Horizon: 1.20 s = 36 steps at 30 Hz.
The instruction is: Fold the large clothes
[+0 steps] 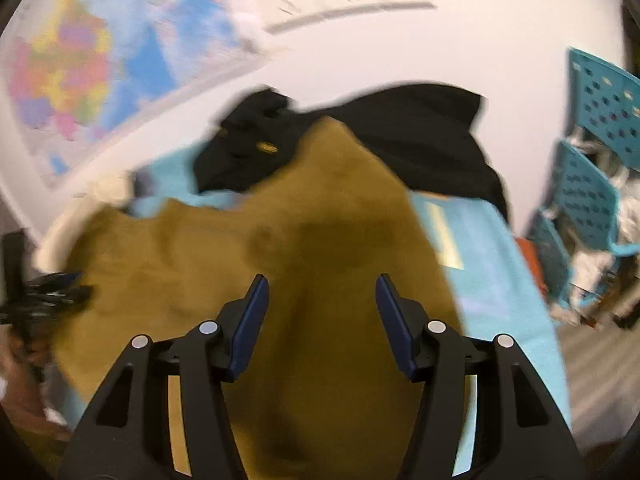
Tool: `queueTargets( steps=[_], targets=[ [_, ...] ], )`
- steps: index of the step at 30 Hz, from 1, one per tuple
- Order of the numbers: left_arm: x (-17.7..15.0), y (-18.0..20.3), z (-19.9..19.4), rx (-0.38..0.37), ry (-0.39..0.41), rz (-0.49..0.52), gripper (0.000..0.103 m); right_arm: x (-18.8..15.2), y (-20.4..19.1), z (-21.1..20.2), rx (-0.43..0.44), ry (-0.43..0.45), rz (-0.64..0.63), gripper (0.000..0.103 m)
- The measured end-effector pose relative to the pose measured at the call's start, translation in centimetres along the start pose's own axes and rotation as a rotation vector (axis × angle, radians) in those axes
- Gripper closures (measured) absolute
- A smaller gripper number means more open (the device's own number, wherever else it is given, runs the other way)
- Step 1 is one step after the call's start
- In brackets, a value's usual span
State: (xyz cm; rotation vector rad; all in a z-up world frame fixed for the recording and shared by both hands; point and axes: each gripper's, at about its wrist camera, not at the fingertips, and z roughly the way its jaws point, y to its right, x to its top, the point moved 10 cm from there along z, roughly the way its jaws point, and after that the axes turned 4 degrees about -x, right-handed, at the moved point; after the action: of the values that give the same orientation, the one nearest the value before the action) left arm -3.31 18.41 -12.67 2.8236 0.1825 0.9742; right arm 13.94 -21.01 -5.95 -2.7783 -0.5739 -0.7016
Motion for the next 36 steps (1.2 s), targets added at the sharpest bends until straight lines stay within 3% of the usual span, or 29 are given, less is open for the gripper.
queueTargets(
  steps=[4, 8, 11, 14, 17, 18, 19, 20, 21, 24, 26, 29, 31, 36],
  targets=[
    [0.0, -0.4, 0.2, -0.023, -0.006, -0.02, 0.025, -0.5, 1.2, 0.8, 0.066, -0.017, 0.092, 0.049],
    [-0.3, -0.2, -0.9, -0.009, 0.006, 0.0, 0.025, 0.0, 1.2, -3.8, 0.161, 0.076, 0.131, 0.049],
    [-0.8, -0.5, -2.0, -0.021, 0.026, 0.001, 0.024, -1.2, 2.6, -7.1, 0.152, 0.11, 0.14, 0.048],
    [-1.5, -1.0, -2.9, -0.043, 0.04, -0.019, 0.024, -3.2, 3.9, -8.6, 0.166, 0.103, 0.175, 0.036],
    [-2.1, -1.4, -3.3, -0.048, 0.048, -0.034, 0.024, -5.9, 4.5, -8.1, 0.197, 0.046, 0.202, 0.034],
    [-2.3, -1.5, -3.3, -0.052, 0.047, -0.037, 0.024, -6.9, 4.5, -7.5, 0.204, 0.016, 0.211, 0.041],
    [-2.4, -1.5, -3.3, -0.054, 0.047, -0.04, 0.024, -7.5, 3.8, -7.2, 0.252, 0.0, 0.207, 0.065],
    [-2.6, -1.6, -3.3, -0.052, 0.044, -0.044, 0.024, -7.7, 3.4, -7.3, 0.287, 0.006, 0.201, 0.081],
    [-2.7, -1.7, -3.2, -0.047, 0.041, -0.044, 0.024, -7.4, 3.3, -7.5, 0.285, 0.029, 0.185, 0.09],
    [-3.0, -1.9, -3.4, -0.026, 0.038, -0.037, 0.024, -6.1, 4.0, -8.2, 0.269, 0.079, 0.207, 0.099],
    [-3.3, -2.2, -3.7, -0.026, 0.042, -0.04, 0.024, -6.4, 3.8, -7.6, 0.257, 0.054, 0.202, 0.098],
    [-3.9, -2.4, -5.1, -0.035, 0.067, -0.034, 0.024, -7.2, 4.1, -7.1, 0.178, 0.019, 0.201, 0.089],
    [-4.3, -2.5, -6.5, -0.049, 0.095, -0.029, 0.023, -6.9, 4.9, -8.0, 0.108, 0.047, 0.206, 0.057],
    [-5.5, -3.5, -9.8, -0.053, 0.146, -0.034, 0.023, -4.6, 2.7, -12.5, 0.135, 0.194, 0.141, 0.055]
  ],
)
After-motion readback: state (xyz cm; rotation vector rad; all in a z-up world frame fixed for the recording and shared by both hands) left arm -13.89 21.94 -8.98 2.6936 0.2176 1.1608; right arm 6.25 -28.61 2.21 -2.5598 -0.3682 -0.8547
